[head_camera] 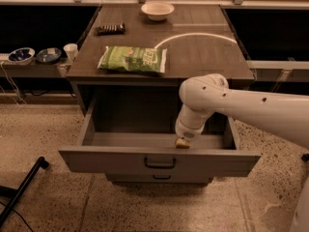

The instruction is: Open top drawer

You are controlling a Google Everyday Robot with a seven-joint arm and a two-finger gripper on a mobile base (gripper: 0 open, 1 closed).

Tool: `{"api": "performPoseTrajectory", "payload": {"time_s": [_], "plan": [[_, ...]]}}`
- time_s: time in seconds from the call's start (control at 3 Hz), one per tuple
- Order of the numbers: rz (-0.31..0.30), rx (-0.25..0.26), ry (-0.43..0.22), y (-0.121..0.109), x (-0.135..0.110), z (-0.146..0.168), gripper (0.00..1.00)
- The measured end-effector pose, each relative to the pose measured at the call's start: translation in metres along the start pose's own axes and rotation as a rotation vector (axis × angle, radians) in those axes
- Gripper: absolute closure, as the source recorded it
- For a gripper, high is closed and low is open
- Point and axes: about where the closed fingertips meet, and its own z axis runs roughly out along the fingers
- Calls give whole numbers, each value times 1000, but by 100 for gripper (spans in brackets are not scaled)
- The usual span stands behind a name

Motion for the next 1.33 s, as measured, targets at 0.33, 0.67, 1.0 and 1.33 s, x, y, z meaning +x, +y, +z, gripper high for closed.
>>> {"api": "performPoseTrajectory", "payload": {"time_s": [0.33,0.67,1.0,1.33], "plan": [[0,0,0,-1,-1,0,100],[-26,-45,-39,12,1,-6,100],[-42,-74,-65,19,0,-10,100],[-79,-138,-131,46,5,-24,100]]}}
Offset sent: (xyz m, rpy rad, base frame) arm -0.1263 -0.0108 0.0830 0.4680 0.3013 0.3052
